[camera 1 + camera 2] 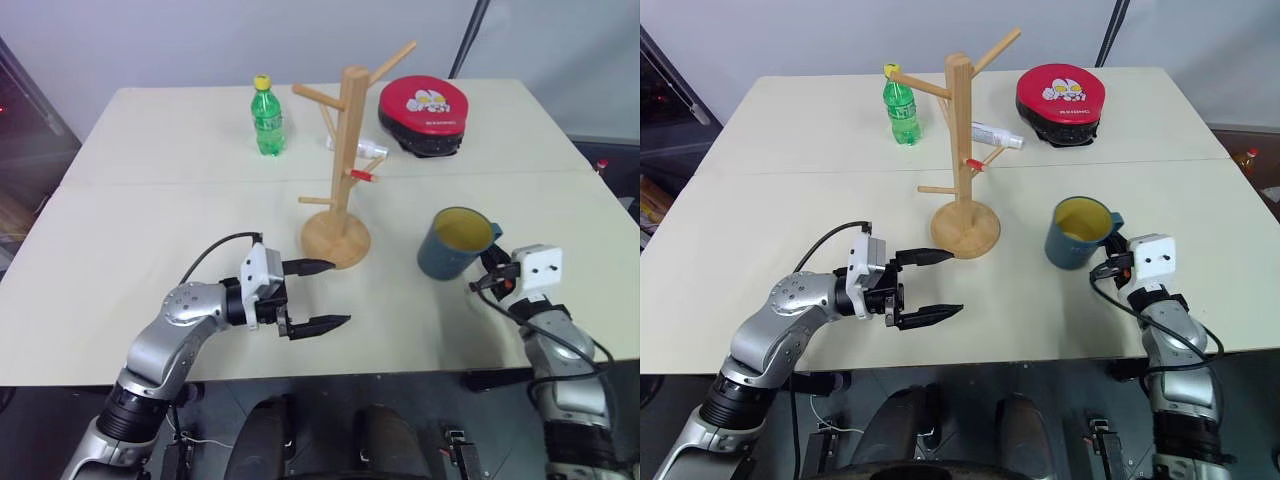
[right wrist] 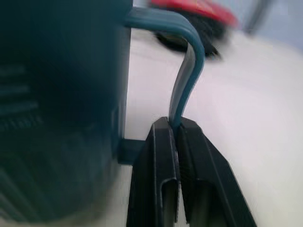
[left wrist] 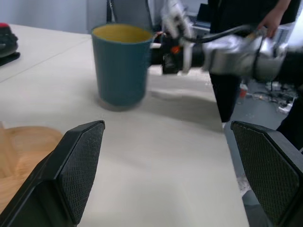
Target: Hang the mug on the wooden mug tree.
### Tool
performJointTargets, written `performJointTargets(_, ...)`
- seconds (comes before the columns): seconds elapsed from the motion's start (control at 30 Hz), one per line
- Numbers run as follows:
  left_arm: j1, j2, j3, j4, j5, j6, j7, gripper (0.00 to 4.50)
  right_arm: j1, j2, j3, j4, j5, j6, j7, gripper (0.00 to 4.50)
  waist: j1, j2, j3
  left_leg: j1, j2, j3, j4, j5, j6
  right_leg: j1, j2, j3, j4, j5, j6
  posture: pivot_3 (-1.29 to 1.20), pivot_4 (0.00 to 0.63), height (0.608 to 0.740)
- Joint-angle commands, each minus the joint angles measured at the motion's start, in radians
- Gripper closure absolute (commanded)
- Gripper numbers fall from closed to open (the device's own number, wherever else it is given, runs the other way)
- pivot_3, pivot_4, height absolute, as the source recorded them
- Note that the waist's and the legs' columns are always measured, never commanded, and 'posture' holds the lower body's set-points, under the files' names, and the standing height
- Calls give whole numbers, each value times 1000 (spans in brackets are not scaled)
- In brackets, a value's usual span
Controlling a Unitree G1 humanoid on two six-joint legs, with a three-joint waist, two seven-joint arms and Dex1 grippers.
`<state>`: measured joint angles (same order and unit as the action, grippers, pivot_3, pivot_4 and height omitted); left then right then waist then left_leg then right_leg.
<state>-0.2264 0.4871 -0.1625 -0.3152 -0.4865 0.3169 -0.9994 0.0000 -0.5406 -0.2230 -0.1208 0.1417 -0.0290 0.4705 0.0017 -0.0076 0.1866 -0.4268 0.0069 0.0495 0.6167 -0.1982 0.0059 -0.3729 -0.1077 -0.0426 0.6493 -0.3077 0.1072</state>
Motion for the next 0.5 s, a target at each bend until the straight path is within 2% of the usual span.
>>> performJointTargets(0.03, -2, 21, 52, 22, 5, -33, -3, 0, -23, -104, 79, -229, -69, -20, 98, 4448, -5, 0, 0, 0, 1, 0, 0, 0, 0, 0, 1, 0, 0, 0, 0, 0, 150, 740)
performJointTargets(0.2, -20, 26, 73, 57, 9, -55, -1, 0, -148, -140, 138, -336, -86, 85, 113, 4448, -9, -1, 0, 0, 3, 0, 1, 0, 0, 0, 4, 0, 0, 0, -1, 0, 150, 740)
performJointTargets(0.33, -38, 24, 102, 58, -9, -52, 13, 0, -319, -151, 208, -345, -122, 179, 138, 4448, -12, -1, 1, 0, 4, 0, 2, 0, 0, 0, 4, 0, 0, 1, -2, 0, 150, 740)
performJointTargets(0.5, -56, 21, 147, 54, -44, -32, 31, 0, -440, -152, 259, -349, -143, 274, 161, 4448, -9, -2, 1, -1, 4, 0, 1, 0, 0, 0, 4, 1, 0, 1, -2, 0, 150, 740)
